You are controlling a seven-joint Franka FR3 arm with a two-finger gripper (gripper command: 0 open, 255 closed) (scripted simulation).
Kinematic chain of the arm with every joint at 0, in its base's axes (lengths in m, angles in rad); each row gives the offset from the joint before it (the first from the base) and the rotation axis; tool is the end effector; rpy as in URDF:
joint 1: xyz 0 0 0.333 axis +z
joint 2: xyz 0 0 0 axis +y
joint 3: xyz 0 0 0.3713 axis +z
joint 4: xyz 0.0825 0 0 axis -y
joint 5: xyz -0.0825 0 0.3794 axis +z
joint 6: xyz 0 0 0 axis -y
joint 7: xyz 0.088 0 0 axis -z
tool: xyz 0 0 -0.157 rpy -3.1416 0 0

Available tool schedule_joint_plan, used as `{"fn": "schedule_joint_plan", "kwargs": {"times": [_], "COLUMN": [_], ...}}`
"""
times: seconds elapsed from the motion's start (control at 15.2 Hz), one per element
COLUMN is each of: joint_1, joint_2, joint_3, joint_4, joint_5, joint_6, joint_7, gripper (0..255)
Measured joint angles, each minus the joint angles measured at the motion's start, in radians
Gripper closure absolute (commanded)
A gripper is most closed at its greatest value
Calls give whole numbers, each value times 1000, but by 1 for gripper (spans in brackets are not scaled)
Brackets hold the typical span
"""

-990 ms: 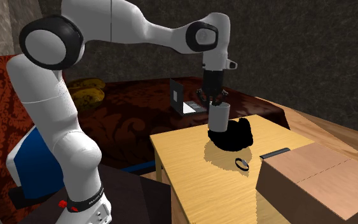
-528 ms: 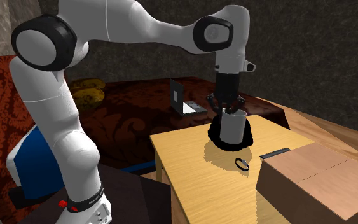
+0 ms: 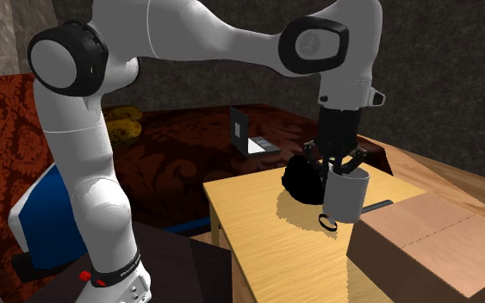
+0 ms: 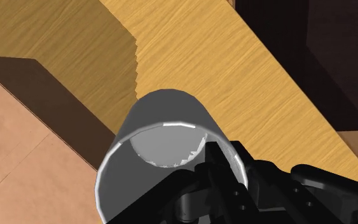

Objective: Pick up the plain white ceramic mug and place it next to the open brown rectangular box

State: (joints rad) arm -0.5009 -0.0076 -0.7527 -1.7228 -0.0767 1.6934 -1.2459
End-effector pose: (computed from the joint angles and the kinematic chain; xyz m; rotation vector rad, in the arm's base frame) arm 0.1605 -0.5284 0.5723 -3.1392 -0.0042 0.1173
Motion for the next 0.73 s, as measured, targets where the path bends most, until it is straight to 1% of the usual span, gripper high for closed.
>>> {"fn": "schedule_joint_plan", "kwargs": {"times": [0.2,0.73], "joint_1": [-11,-13], "joint_2": [10,18], "joint_3": [-11,-13], "joint_4": [-17,-114], "joint_5": [6,10], "joint_6": [26,129], "joint_7": [-24,-23], "gripper": [255,255]}}
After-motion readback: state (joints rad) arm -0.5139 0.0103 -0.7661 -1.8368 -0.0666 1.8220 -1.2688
